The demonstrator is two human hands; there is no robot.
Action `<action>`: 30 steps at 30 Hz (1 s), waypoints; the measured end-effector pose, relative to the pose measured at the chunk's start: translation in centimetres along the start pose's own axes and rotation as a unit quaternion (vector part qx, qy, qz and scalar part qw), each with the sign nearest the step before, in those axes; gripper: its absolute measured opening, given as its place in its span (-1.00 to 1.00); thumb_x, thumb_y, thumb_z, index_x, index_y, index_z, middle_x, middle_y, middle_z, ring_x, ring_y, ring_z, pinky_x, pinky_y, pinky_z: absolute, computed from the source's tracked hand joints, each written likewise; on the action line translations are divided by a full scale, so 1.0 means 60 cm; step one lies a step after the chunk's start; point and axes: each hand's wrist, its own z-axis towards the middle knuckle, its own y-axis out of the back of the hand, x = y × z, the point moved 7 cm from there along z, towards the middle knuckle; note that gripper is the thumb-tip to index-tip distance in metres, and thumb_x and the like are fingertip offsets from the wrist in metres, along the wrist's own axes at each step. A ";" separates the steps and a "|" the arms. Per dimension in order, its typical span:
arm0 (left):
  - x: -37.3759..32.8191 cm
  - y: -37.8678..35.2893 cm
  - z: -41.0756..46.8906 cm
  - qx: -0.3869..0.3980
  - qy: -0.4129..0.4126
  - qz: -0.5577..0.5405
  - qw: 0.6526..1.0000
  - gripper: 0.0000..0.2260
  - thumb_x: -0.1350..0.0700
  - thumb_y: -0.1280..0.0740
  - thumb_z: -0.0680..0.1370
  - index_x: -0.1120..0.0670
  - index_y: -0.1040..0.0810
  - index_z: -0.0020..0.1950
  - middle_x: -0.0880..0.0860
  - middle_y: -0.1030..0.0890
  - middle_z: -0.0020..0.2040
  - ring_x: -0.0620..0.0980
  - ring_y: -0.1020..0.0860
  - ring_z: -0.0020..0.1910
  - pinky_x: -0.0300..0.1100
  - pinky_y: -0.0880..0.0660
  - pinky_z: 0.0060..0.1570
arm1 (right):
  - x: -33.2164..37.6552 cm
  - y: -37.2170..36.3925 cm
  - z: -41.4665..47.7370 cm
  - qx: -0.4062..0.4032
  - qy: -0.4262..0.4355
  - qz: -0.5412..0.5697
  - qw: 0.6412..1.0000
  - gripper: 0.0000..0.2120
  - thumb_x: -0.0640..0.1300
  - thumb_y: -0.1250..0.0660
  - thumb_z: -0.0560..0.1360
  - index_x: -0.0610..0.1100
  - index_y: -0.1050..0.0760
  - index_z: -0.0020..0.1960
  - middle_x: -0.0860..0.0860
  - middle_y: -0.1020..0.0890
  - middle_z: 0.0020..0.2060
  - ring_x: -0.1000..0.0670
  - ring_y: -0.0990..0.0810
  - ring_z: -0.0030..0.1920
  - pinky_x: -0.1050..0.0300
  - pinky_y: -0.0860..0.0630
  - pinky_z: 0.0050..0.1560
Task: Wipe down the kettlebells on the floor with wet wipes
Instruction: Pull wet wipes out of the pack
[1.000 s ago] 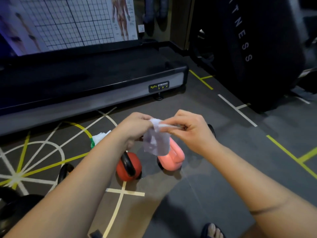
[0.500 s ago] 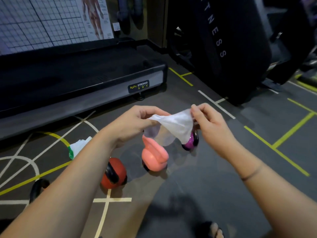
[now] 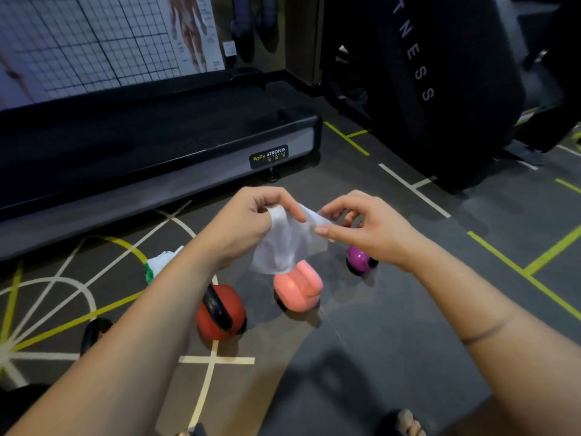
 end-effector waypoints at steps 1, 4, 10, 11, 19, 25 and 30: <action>0.002 0.004 -0.001 -0.008 0.007 0.002 1.000 -0.50 0.33 -0.02 0.24 0.00 -0.70 -0.14 0.14 -0.67 -0.08 0.23 -0.54 -0.12 -0.07 -0.44 -0.10 | -0.002 0.000 0.000 -0.014 0.004 -0.008 1.000 -0.84 0.08 -0.55 0.45 0.11 -0.65 0.00 0.12 -0.60 -0.05 0.15 -0.58 -0.13 0.35 -0.47 -0.06; 0.008 0.013 -0.003 -0.024 0.028 0.019 0.999 -0.50 0.38 -0.02 0.30 0.02 -0.70 -0.14 0.22 -0.64 -0.08 0.05 -0.39 -0.25 -0.13 -0.29 -0.20 | -0.010 -0.017 -0.003 -0.012 -0.008 -0.003 1.000 -0.73 0.16 -0.56 0.40 0.10 -0.60 0.00 0.18 -0.64 -0.06 0.19 -0.60 -0.05 0.29 -0.50 -0.06; 0.027 0.016 -0.008 0.020 0.060 0.030 0.998 -0.47 0.36 -0.07 0.32 -0.02 -0.76 -0.06 0.27 -0.64 -0.18 0.06 -0.47 -0.28 -0.12 -0.37 -0.20 | -0.004 -0.047 0.010 -0.010 0.008 -0.039 0.999 -0.94 -0.02 -0.48 0.53 0.00 -0.67 -0.07 0.15 -0.70 -0.19 0.15 -0.63 -0.15 0.19 -0.51 -0.09; 0.030 0.018 -0.011 0.041 0.063 0.051 0.996 -0.49 0.35 -0.10 0.35 -0.03 -0.76 -0.06 0.26 -0.63 -0.21 0.08 -0.46 -0.32 -0.12 -0.38 -0.24 | -0.008 -0.040 0.013 -0.007 0.001 -0.024 1.000 -0.94 -0.03 -0.48 0.54 0.01 -0.69 -0.08 0.16 -0.71 -0.20 0.15 -0.65 -0.15 0.18 -0.54 -0.06; 0.042 0.034 -0.014 -0.013 0.052 0.038 0.998 -0.77 -0.13 -0.52 0.43 0.02 -0.69 -0.14 0.12 -0.71 -0.15 0.00 -0.56 -0.18 -0.04 -0.44 -0.09 | -0.015 -0.038 0.008 0.015 -0.055 0.175 0.983 -0.87 -0.02 -0.39 0.56 -0.08 -0.55 -0.07 -0.02 -0.67 -0.20 0.02 -0.56 -0.15 -0.11 -0.49 0.00; 0.052 -0.009 -0.012 0.086 0.078 0.055 0.992 -0.63 -0.14 -0.61 0.39 -0.06 -0.57 0.08 0.23 -0.64 -0.28 0.00 -0.51 -0.37 -0.11 -0.37 -0.27 | 0.024 -0.065 0.010 0.035 -0.007 0.188 0.982 -0.89 -0.05 -0.45 0.57 -0.09 -0.60 -0.01 -0.26 -0.65 -0.23 -0.06 -0.54 -0.23 0.00 -0.45 -0.16; 0.050 -0.007 -0.016 0.056 0.082 0.011 0.995 -0.69 -0.05 -0.56 0.48 0.14 -0.57 -0.20 0.05 -0.60 -0.28 -0.11 -0.49 -0.29 -0.21 -0.38 -0.28 | 0.015 -0.053 0.015 -0.023 -0.079 0.277 0.957 -0.76 -0.06 -0.53 0.49 -0.20 -0.67 0.04 -0.14 -0.73 -0.09 -0.04 -0.66 -0.14 -0.02 -0.56 -0.11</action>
